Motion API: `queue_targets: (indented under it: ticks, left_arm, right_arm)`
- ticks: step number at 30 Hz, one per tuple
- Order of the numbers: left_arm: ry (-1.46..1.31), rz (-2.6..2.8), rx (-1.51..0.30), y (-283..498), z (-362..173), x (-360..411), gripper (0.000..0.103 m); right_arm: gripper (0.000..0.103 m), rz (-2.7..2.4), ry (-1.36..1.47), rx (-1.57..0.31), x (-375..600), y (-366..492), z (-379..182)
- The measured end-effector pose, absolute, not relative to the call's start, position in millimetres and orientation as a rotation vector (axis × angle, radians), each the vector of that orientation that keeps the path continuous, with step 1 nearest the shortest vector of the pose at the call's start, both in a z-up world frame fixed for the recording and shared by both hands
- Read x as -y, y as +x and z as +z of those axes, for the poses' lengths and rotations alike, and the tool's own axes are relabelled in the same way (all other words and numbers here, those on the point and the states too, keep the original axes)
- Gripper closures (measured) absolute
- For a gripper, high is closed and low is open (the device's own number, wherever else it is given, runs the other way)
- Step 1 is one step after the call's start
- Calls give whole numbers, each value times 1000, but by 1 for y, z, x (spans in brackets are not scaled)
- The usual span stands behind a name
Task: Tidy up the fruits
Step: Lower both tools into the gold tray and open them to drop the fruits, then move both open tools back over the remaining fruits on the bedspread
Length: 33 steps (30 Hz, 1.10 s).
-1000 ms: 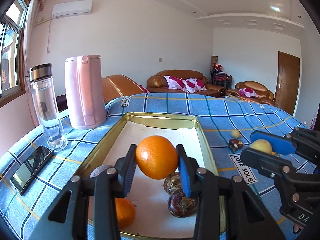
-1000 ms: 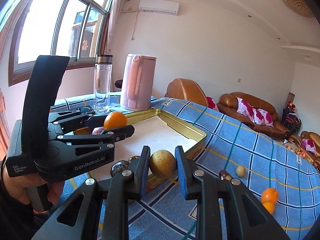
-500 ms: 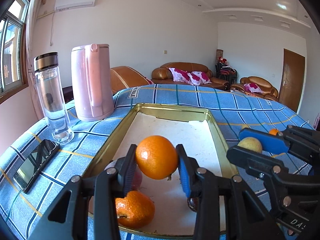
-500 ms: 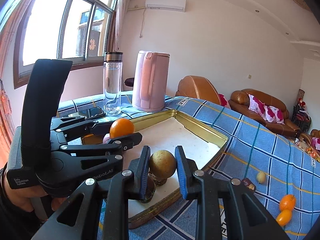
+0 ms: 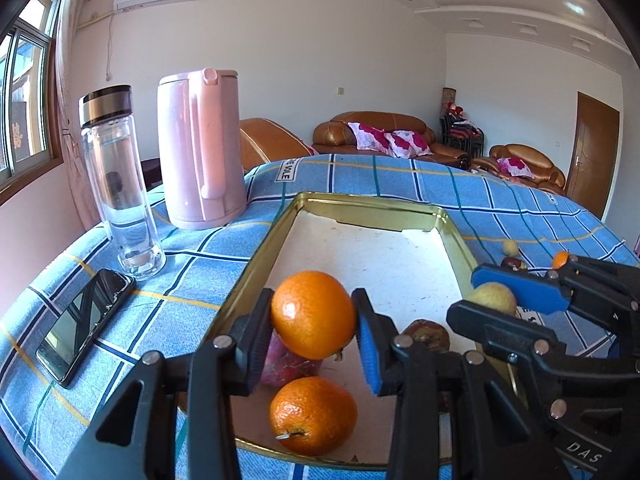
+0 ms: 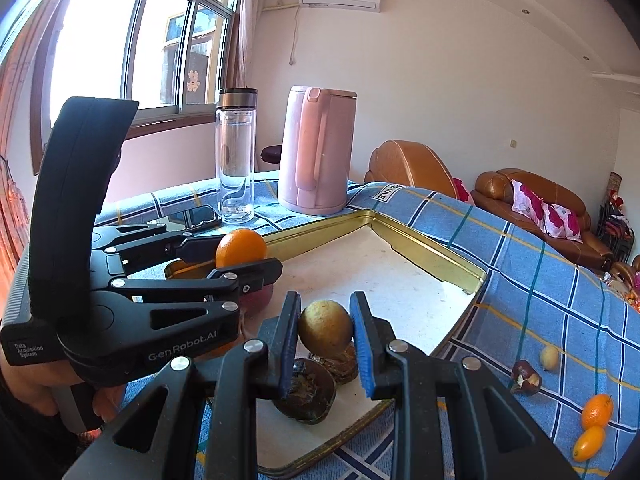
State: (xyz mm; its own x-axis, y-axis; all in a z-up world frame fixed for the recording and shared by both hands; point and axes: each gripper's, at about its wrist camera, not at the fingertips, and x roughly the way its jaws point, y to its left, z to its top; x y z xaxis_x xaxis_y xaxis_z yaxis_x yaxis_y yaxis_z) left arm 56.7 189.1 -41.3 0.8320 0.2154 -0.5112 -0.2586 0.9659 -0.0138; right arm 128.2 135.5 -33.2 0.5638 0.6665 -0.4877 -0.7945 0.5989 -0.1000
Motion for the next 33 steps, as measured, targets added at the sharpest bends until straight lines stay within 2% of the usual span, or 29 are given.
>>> queue_targets:
  ticks: [18,21,23,25,28,33]
  left_arm:
    - [-78,283,-560,47,-49,-204,63]
    - [-71,309,-543,42,-45,-206,60]
    - [-71,313,-533,41,-42,-205,55]
    - [-69,321,-521,38,-40,-204,43]
    - [-61,328,-507,36,-37,-199,35]
    - [-76,322,-476,33,-29,-193,25]
  right_arm:
    - [76,951,-376,-481,-157,122,-50]
    - [76,966,-386,-484,-159,120,-52]
    - [72,971,-387,-481,-160,119,-51]
    - [56,973,-384,-480,-159,119,-51]
    - [40,972,-378,-467,-156,116,-50]
    - [40,928,-383,-443,-144,114,-47]
